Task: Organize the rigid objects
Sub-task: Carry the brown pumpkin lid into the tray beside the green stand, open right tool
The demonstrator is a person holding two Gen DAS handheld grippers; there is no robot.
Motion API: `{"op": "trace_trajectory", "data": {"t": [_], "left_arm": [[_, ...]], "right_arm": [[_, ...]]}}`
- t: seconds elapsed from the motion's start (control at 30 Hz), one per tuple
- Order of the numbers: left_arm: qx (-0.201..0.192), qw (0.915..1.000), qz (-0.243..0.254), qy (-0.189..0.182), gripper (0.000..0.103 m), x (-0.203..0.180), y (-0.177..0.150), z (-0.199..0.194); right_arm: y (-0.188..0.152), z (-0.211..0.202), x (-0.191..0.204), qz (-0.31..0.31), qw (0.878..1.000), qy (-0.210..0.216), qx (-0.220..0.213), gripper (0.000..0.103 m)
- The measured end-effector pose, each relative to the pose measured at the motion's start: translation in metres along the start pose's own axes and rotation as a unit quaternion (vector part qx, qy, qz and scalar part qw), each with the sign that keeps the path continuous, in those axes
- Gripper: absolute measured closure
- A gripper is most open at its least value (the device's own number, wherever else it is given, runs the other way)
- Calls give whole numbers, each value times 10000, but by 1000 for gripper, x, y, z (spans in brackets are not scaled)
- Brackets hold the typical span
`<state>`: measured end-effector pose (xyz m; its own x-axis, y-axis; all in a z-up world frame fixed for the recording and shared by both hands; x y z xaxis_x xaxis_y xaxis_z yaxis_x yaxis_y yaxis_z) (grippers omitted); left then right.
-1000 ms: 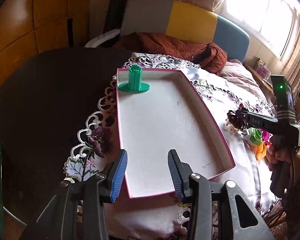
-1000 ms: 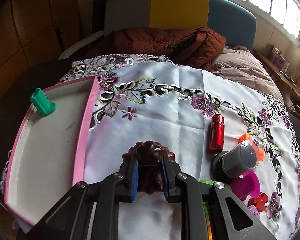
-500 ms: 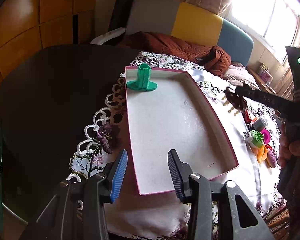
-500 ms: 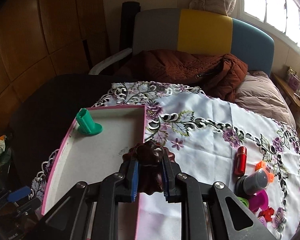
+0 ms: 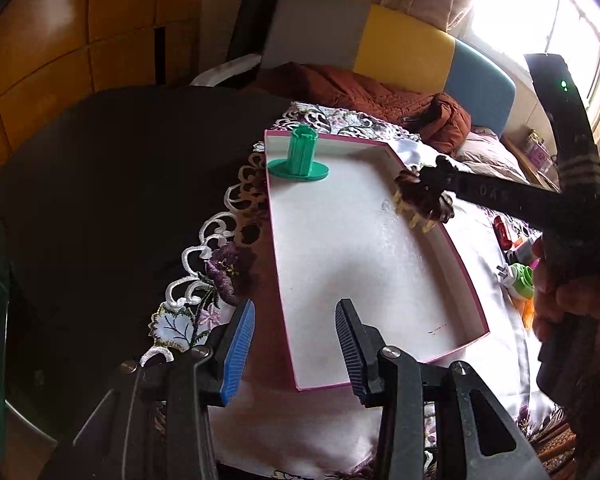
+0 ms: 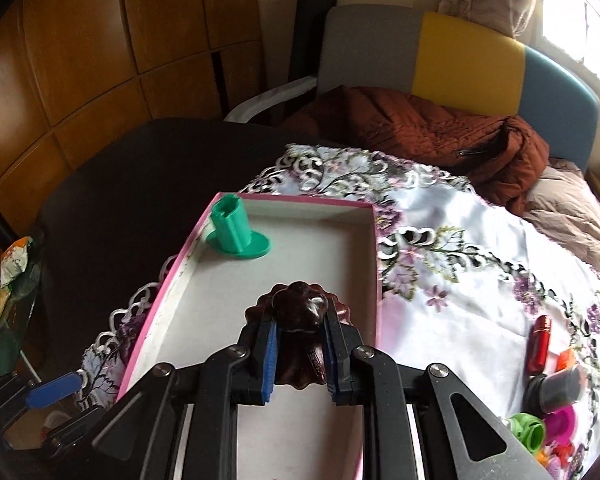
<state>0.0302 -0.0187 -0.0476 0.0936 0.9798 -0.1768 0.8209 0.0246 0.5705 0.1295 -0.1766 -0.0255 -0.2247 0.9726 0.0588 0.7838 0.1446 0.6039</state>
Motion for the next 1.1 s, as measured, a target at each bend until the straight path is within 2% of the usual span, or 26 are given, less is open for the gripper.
{"op": "trace_trajectory", "data": {"t": [0.27,0.4,0.57,0.8,0.93,0.97,1.03,1.1], "left_arm": [[58,9999,-99,62,61,8,-1,5],[66,9999,-146,50,61,11,-1,6],[33,9996,-280,65,61,18,1,6],[92,9994,-308,87,61,22,0,9],[141,9992,-361,85,61,24,-2,13],[149,9992,-371,68,61,25,-2,13],[162,9991,-374,65,61,24,-3,13],[140,9992,-382,35,61,24,-3,12]], "right_arm": [[9,23,19,-109,9999,-23,113,84],[18,29,25,-41,9997,187,129,84],[18,32,45,-309,9987,399,101,84],[24,61,65,-251,9991,301,176,84],[21,75,79,-578,9979,120,279,83],[21,75,82,-654,9974,83,280,82],[24,74,83,-579,9970,343,378,81],[25,70,79,-419,9973,477,373,68]]}}
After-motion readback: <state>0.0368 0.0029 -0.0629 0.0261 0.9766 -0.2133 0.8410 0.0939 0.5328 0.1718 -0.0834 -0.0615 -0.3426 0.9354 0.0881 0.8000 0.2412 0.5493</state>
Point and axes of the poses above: each gripper's, at about its wrist camera, not at the fingertips, and z roughly the way its jaws point, x to its left, y to its top, the point moved 3 cm from there along z, roughly the way its jaws point, and after that the axes turned 1 degree about x, right-handed, at the moved point
